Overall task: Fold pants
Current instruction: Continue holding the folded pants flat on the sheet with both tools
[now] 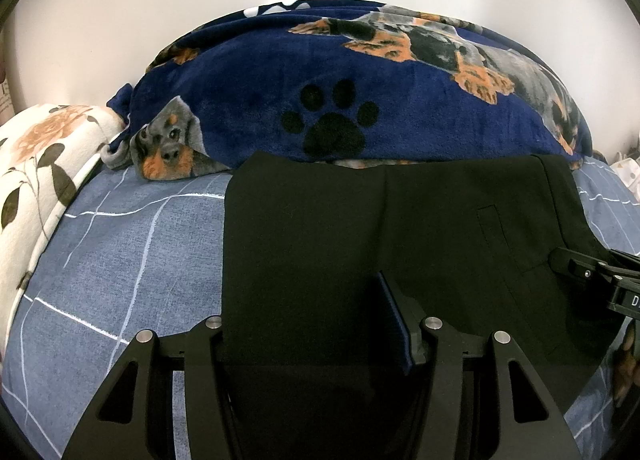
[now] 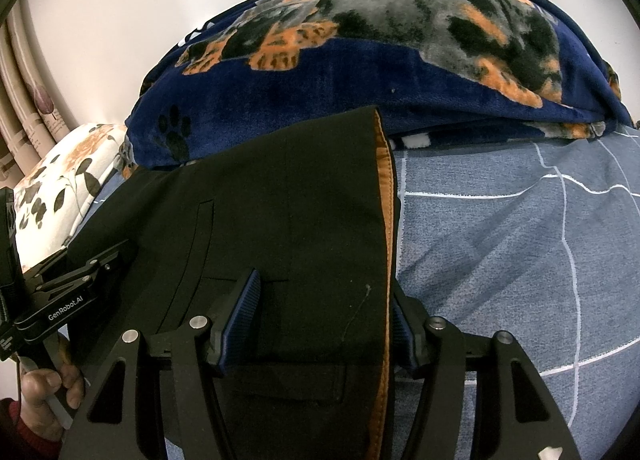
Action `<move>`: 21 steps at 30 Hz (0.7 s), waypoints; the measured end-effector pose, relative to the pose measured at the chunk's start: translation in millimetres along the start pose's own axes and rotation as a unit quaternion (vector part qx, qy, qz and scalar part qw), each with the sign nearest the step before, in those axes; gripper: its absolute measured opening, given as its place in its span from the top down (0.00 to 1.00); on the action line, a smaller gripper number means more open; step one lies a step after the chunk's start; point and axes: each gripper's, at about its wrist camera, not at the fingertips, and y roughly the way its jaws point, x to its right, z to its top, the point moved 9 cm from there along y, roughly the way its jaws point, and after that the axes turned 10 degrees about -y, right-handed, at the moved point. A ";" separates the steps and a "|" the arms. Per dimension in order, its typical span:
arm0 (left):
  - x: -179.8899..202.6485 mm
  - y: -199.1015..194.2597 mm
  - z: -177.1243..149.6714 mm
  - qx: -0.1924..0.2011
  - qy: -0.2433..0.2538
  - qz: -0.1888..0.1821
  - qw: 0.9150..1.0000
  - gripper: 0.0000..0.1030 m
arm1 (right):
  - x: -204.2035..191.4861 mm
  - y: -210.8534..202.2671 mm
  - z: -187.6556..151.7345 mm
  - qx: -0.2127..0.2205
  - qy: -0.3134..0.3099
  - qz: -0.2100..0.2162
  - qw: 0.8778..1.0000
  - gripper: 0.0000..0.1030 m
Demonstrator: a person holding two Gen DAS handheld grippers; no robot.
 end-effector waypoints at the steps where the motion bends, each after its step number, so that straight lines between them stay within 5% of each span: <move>1: -0.4 -0.1 0.1 0.000 0.000 0.000 1.000 0.46 | -0.5 -0.2 -0.1 0.000 0.000 0.000 1.000 0.46; 21: 0.5 -0.1 0.0 0.000 0.000 0.001 1.000 0.46 | -0.4 0.0 0.9 -0.001 -0.001 -0.001 1.000 0.45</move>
